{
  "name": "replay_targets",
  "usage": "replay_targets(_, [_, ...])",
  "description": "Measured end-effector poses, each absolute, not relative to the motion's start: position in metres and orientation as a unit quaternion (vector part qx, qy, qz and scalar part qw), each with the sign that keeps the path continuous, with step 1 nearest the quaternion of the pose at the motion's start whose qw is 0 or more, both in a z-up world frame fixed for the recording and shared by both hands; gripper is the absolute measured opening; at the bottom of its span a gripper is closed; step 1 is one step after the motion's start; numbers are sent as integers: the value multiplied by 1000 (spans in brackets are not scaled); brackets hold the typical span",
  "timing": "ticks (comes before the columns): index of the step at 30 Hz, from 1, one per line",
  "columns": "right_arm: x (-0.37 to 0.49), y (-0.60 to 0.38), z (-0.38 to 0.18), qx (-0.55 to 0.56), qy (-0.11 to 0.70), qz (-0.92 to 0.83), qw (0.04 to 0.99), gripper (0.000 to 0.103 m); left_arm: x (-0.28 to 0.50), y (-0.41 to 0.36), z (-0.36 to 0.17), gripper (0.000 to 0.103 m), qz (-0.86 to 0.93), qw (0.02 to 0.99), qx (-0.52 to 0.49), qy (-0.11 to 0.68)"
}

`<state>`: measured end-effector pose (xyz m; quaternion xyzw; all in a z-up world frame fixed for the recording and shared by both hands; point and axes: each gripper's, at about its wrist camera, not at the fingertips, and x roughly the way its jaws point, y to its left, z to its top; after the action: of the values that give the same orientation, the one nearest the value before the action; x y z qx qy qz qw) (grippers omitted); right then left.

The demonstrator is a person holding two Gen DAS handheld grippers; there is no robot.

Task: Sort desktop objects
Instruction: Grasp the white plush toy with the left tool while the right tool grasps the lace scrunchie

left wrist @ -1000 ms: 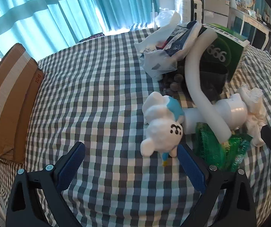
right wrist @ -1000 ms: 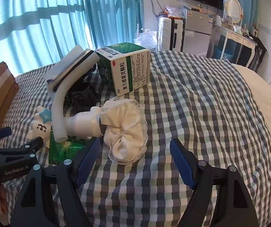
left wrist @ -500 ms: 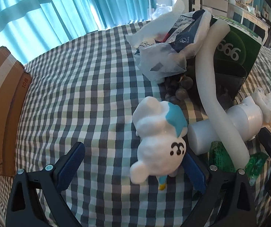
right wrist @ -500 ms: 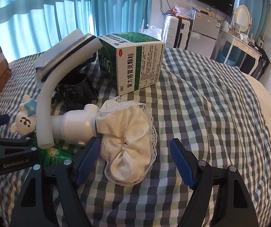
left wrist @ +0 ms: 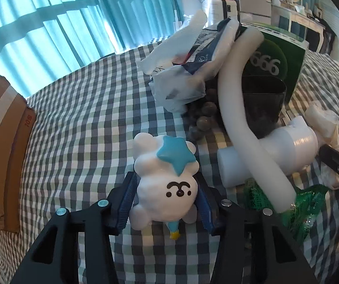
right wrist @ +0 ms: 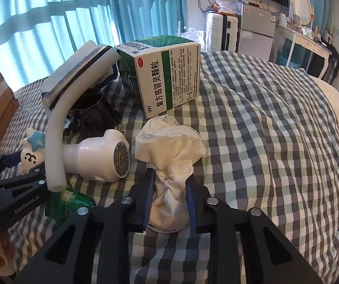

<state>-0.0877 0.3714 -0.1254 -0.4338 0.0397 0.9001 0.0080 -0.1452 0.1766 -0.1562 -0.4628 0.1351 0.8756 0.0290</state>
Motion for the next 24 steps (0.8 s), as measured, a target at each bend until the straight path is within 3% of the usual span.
replay_targets(4, [-86, 373, -123, -430, 48, 902, 10, 17, -141, 170, -152, 50, 875, 28, -466, 127])
replay_targets(24, [-42, 372, -86, -386, 113, 916, -8, 17, -85, 115, -109, 49, 881, 5, -464, 95])
